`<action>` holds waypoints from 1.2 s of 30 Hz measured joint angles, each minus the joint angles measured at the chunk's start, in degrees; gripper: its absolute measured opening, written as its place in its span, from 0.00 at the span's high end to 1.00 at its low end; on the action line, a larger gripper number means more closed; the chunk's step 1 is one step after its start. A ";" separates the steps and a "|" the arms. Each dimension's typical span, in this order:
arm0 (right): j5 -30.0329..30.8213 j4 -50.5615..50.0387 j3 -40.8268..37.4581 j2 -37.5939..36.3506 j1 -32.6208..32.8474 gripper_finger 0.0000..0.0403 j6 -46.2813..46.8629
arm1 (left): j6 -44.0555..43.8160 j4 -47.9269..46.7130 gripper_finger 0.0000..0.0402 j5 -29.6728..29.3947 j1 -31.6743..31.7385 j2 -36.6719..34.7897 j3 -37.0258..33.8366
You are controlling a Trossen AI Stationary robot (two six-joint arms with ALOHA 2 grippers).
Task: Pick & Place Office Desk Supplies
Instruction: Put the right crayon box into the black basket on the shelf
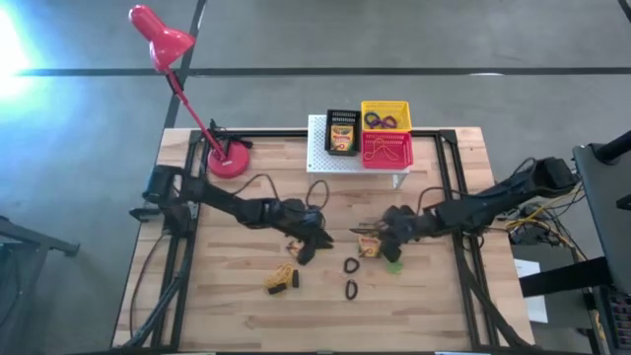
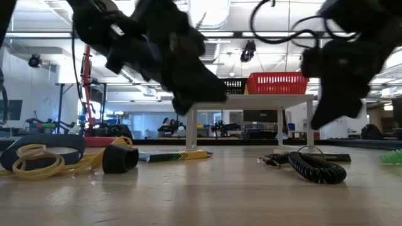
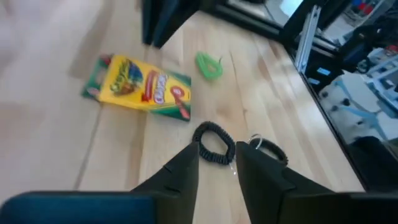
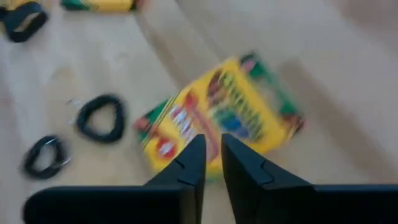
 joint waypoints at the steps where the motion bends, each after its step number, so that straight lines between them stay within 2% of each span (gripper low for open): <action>1: -0.29 0.44 -0.98 -0.95 1.07 0.85 2.36 | -0.20 0.05 0.76 0.69 0.06 1.62 1.34; 7: -0.27 7.93 -8.51 -4.10 5.11 0.67 17.23 | 0.27 -6.06 0.97 4.49 2.17 10.39 11.96; 12: 2.02 21.61 -15.50 -2.53 6.21 0.52 26.68 | 0.27 -14.65 0.98 4.46 4.57 15.98 20.12; 15: 3.95 26.74 -17.66 -0.45 6.17 0.48 30.17 | -0.16 -15.37 0.99 4.81 5.40 18.78 22.91; 22: 5.94 27.34 -16.37 4.09 6.00 0.47 33.05 | -1.87 -14.66 0.99 9.28 6.05 25.33 29.66; 25: 6.15 27.27 -14.80 6.49 5.94 0.48 33.39 | -2.87 -15.35 0.99 9.32 6.08 26.66 31.72; 36: 5.37 27.08 -10.25 12.82 5.91 0.52 34.10 | -4.32 -15.77 0.99 9.13 6.16 26.32 32.06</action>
